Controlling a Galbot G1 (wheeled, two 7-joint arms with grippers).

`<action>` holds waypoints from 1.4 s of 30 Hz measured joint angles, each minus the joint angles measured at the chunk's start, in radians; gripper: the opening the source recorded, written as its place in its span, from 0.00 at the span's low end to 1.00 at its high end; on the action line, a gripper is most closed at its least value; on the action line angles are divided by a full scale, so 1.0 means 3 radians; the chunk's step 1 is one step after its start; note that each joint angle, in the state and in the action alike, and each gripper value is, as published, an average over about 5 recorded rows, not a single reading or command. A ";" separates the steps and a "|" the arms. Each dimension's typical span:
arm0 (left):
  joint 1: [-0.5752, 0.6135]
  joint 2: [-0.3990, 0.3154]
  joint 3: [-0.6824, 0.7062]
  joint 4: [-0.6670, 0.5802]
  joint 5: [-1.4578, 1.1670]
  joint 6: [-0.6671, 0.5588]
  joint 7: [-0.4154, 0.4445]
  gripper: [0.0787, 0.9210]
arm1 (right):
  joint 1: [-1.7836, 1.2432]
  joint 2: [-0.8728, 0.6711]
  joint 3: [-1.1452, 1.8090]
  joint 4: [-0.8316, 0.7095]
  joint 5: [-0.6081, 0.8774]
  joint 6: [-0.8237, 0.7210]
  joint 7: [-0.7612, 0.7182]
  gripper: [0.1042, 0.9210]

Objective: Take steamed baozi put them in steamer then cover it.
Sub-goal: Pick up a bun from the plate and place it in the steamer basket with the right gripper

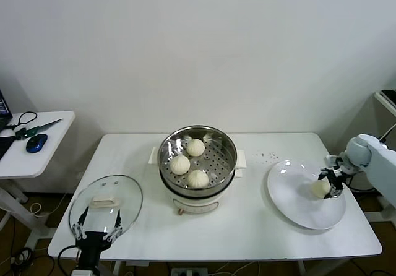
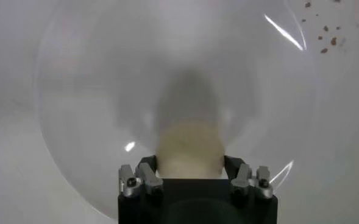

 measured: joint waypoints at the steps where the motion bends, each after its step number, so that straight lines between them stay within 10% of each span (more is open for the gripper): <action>1: -0.0001 0.0001 0.0007 0.0000 0.0000 -0.0002 0.0001 0.88 | 0.0064 -0.0005 -0.0063 0.0026 0.0059 -0.0019 0.0002 0.73; 42: -0.0005 0.0118 0.0237 -0.0094 -0.0086 -0.0054 0.0207 0.88 | 0.2694 0.2002 -0.3113 0.0561 0.3296 -0.0925 0.0447 0.73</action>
